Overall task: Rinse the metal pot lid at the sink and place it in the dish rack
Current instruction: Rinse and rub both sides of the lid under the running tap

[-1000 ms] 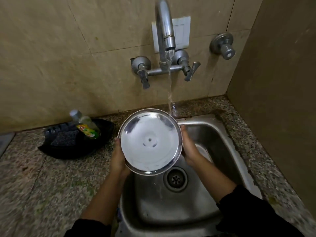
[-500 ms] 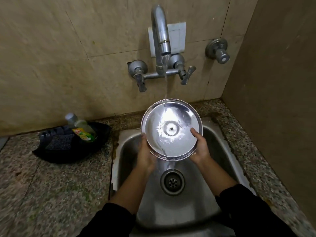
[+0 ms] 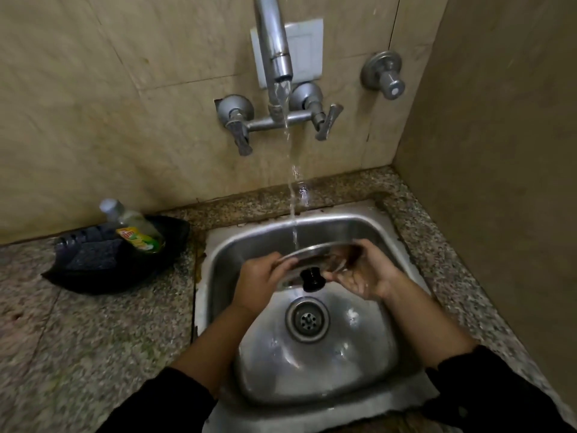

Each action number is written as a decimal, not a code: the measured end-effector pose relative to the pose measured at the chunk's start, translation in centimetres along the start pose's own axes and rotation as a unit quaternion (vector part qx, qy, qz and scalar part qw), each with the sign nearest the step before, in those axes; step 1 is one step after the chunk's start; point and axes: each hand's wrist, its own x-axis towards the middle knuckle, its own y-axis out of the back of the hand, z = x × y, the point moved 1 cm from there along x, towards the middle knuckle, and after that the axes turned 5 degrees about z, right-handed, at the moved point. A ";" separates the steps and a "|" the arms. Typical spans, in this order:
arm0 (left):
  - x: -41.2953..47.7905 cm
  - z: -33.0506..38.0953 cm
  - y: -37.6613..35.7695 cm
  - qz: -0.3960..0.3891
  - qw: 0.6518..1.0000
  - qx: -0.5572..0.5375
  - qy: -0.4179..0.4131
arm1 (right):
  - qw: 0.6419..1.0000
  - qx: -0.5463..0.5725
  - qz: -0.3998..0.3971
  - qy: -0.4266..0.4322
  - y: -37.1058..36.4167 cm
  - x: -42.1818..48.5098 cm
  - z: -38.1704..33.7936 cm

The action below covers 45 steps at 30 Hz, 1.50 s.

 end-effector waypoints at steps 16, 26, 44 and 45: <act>6.2 -0.1 0.0 0.039 0.926 -0.232 0.296 | 0.458 -0.717 0.039 0.523 -11.9 0.8 -7.1; 4.2 -1.4 2.7 0.024 0.817 -0.381 0.432 | 0.672 -0.463 0.227 0.531 -7.5 3.0 -7.2; 3.1 -2.4 4.2 0.200 0.826 -0.249 0.465 | 0.583 -0.561 0.094 0.580 -5.6 1.5 3.1; 2.9 -2.3 4.2 0.188 0.830 -0.241 0.465 | 0.588 -0.557 0.067 0.582 -5.6 1.3 3.7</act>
